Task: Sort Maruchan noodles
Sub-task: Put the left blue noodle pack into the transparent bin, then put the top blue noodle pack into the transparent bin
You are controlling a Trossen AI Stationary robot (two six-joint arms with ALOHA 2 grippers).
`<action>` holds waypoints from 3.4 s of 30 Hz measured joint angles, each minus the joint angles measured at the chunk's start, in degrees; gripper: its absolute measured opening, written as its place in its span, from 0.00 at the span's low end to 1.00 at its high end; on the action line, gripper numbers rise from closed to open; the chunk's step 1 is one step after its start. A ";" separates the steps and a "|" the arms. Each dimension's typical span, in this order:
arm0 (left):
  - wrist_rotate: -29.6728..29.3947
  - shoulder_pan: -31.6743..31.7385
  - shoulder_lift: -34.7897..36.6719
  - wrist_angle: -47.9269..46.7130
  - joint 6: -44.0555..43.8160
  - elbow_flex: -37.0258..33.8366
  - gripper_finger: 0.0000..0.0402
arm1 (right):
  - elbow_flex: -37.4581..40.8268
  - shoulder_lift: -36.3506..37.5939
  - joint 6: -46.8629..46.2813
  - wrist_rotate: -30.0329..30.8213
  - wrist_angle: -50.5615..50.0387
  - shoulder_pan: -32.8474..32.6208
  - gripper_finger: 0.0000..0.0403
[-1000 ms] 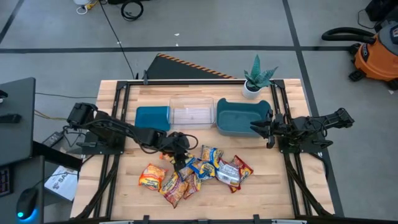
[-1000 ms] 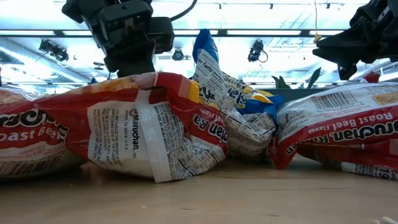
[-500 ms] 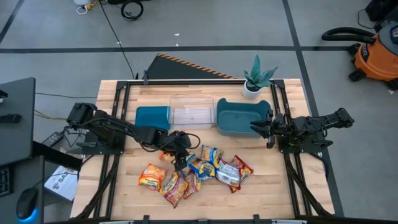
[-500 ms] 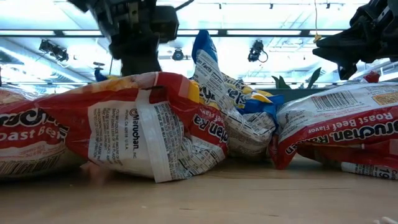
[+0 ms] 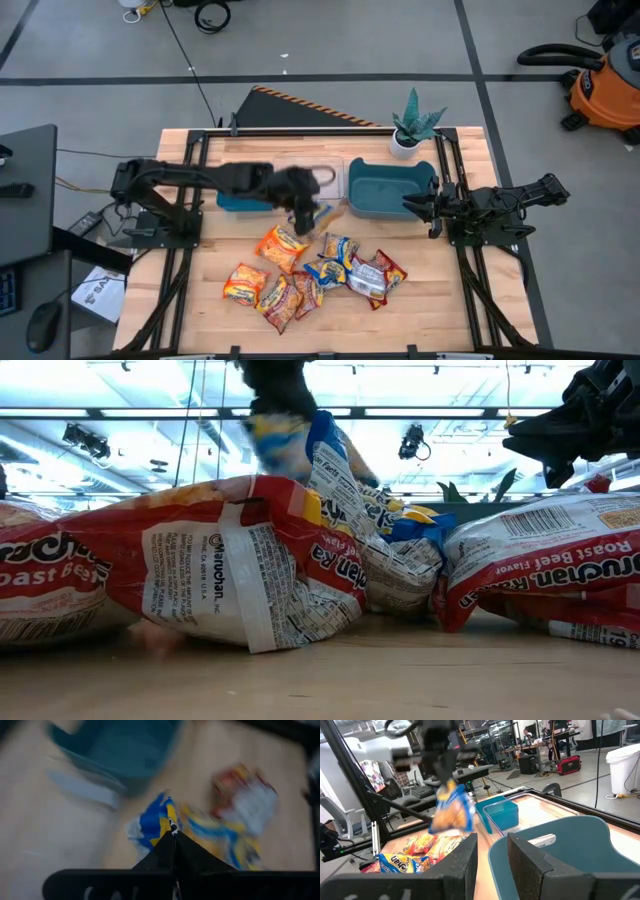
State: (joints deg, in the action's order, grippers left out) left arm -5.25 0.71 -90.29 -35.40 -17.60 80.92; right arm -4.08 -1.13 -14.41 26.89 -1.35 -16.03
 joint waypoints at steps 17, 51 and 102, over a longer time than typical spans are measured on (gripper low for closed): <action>-8.32 13.93 -9.40 5.77 -13.56 0.18 0.03 | 0.00 0.02 0.00 0.00 0.60 0.00 0.28; -3.58 13.21 -13.67 3.59 -7.71 0.52 0.30 | 0.00 0.02 0.01 0.01 1.35 0.00 0.28; 5.03 -12.69 -25.75 -0.10 12.45 11.37 0.32 | 0.00 0.00 0.01 0.01 3.01 0.00 0.28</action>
State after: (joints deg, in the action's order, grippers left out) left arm -0.21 -11.98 -116.04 -35.51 -5.15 92.30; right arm -4.08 -1.13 -14.40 26.89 1.66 -16.03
